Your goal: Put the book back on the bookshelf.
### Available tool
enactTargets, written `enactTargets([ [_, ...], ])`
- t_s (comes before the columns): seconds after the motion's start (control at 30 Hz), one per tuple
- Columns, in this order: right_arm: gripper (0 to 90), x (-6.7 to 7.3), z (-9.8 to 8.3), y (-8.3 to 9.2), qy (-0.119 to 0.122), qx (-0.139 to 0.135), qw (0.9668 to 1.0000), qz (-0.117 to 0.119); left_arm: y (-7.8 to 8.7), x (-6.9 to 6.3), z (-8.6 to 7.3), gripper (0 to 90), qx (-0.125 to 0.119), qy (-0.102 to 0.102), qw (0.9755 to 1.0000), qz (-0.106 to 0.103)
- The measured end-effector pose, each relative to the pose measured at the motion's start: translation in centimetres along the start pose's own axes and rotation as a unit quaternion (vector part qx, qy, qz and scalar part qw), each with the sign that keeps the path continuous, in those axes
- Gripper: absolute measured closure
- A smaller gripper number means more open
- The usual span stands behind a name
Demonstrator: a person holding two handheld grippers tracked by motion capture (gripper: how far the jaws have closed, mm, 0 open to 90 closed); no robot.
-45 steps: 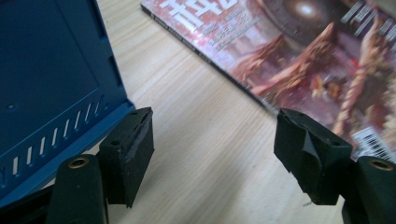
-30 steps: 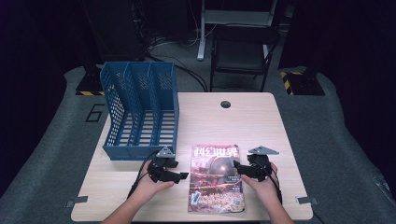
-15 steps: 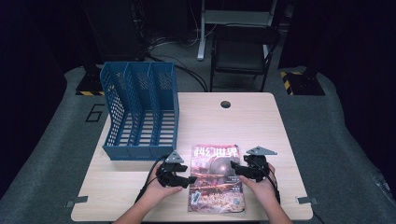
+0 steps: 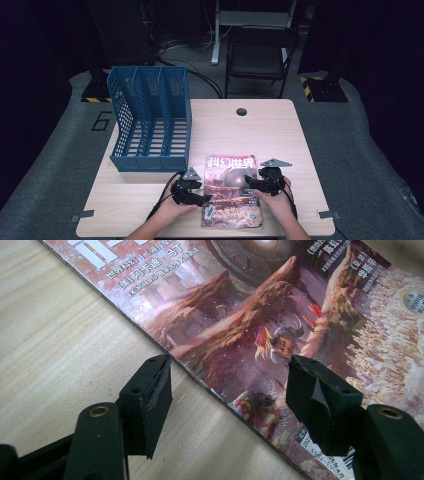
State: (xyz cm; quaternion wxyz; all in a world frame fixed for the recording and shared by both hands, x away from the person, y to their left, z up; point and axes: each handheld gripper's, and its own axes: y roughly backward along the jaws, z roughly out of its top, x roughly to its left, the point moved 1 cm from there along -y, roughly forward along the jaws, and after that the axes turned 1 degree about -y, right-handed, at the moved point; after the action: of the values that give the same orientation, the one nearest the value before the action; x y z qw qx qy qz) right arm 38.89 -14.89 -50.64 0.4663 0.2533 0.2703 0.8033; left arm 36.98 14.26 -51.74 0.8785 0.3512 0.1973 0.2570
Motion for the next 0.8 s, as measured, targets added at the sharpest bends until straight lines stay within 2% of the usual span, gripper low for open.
enactTargets([
  [0.13, 34.4, 0.1, -0.1, -0.1, -0.007, 0.000, 1.0000, -0.002, 0.0, 0.1, 0.0, 33.3, -0.003, 0.010, 0.9999, -0.001],
  [0.23, 33.6, -0.2, -0.2, -0.1, -0.004, 0.000, 1.0000, -0.005, -0.2, 0.1, 0.0, 31.2, -0.002, 0.009, 1.0000, 0.001],
  [0.43, 31.1, -0.5, -0.4, -0.3, -0.025, 0.011, 0.9995, -0.014, -0.7, -0.3, -0.1, 29.1, 0.003, 0.003, 1.0000, -0.001],
  [0.53, 30.8, -0.7, -0.5, -0.6, -0.022, 0.016, 0.9995, -0.013, -0.7, -0.3, -0.1, 27.7, 0.004, 0.002, 1.0000, -0.002],
  [0.57, 30.8, -0.6, -0.6, -0.7, -0.025, 0.021, 0.9994, -0.013, -0.8, -0.4, -0.1, 27.2, -0.001, 0.009, 1.0000, -0.001],
  [0.63, 30.8, -0.5, -0.7, -0.9, -0.027, 0.025, 0.9993, -0.012, -0.8, -0.5, 0.0, 26.6, 0.003, 0.004, 1.0000, -0.003],
  [0.67, 30.8, -0.6, -0.7, -0.9, -0.019, 0.027, 0.9994, -0.013, -0.9, -0.6, 0.0, 26.5, -0.003, 0.004, 1.0000, 0.000],
  [0.7, 30.8, -0.4, -0.7, -1.0, -0.020, 0.029, 0.9993, -0.011, -0.9, -0.7, 0.0, 26.2, -0.002, 0.007, 1.0000, -0.005],
  [0.8, 31.0, -0.1, -0.8, -1.2, -0.020, 0.035, 0.9992, -0.004, -1.0, -0.8, 0.0, 26.0, -0.005, 0.005, 1.0000, -0.003],
])
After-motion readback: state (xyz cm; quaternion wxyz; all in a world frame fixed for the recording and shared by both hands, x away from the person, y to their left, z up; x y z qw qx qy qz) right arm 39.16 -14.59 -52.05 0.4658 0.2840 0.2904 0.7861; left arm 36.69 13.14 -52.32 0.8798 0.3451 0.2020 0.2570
